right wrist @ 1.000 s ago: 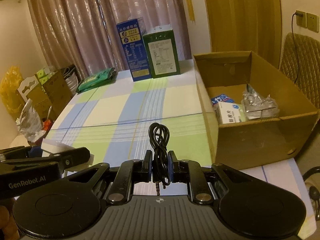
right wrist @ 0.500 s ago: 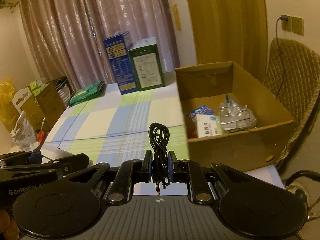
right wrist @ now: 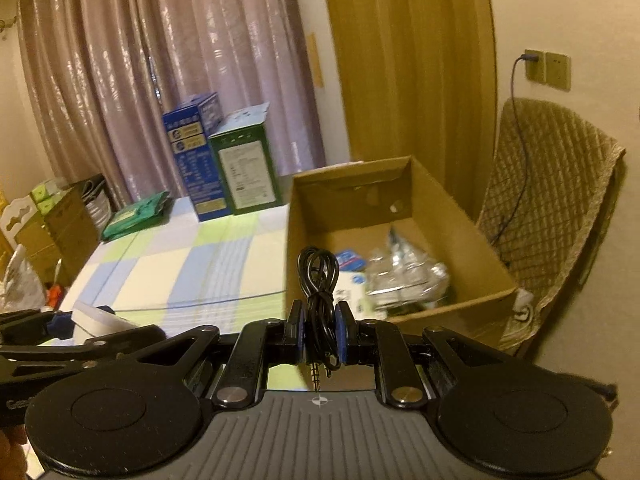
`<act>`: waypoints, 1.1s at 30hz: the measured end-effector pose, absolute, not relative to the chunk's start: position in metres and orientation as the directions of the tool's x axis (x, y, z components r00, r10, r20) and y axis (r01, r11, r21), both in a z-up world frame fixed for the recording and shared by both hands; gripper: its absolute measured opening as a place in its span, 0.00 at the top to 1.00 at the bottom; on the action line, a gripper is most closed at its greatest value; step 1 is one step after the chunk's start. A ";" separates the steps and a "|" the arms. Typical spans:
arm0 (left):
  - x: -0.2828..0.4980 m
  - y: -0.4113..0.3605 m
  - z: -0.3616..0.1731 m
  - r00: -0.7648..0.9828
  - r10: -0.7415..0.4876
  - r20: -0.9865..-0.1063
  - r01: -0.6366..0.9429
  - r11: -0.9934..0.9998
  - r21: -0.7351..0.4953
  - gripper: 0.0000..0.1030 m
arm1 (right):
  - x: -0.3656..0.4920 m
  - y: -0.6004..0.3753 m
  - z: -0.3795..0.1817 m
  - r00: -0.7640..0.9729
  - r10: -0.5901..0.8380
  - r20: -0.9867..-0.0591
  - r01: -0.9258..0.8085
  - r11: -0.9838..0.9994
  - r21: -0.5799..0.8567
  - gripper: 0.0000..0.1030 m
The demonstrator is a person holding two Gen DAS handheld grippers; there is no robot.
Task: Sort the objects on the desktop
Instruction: 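Lower both tools into the box and open them to release night light and cable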
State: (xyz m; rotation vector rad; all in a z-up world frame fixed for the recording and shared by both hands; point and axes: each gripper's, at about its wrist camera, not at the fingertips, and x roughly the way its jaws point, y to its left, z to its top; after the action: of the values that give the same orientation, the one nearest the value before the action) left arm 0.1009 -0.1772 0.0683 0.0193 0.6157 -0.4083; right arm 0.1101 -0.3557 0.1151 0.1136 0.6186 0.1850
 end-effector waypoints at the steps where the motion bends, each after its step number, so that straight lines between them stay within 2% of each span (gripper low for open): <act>1: 0.103 -0.181 0.070 0.738 -0.371 -0.563 0.384 0.918 -0.102 0.42 | 0.112 -0.360 0.116 0.802 0.198 -0.564 -0.132 0.979 0.156 0.88; 14: 0.131 -0.227 0.082 0.711 -0.438 -0.550 0.460 0.882 -0.107 0.42 | 0.141 -0.397 0.119 0.813 0.149 -0.563 -0.095 0.988 0.125 0.88; 33: 0.190 -0.268 0.069 0.668 -0.477 -0.571 0.504 0.855 -0.124 0.42 | 0.191 -0.433 0.107 0.803 0.123 -0.583 -0.061 0.990 0.125 0.88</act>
State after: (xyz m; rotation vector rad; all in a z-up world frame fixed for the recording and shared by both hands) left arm 0.1896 -0.2681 0.0694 0.0453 0.6306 -0.5532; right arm 0.1907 -0.4331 0.1072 0.1013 0.6311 0.0991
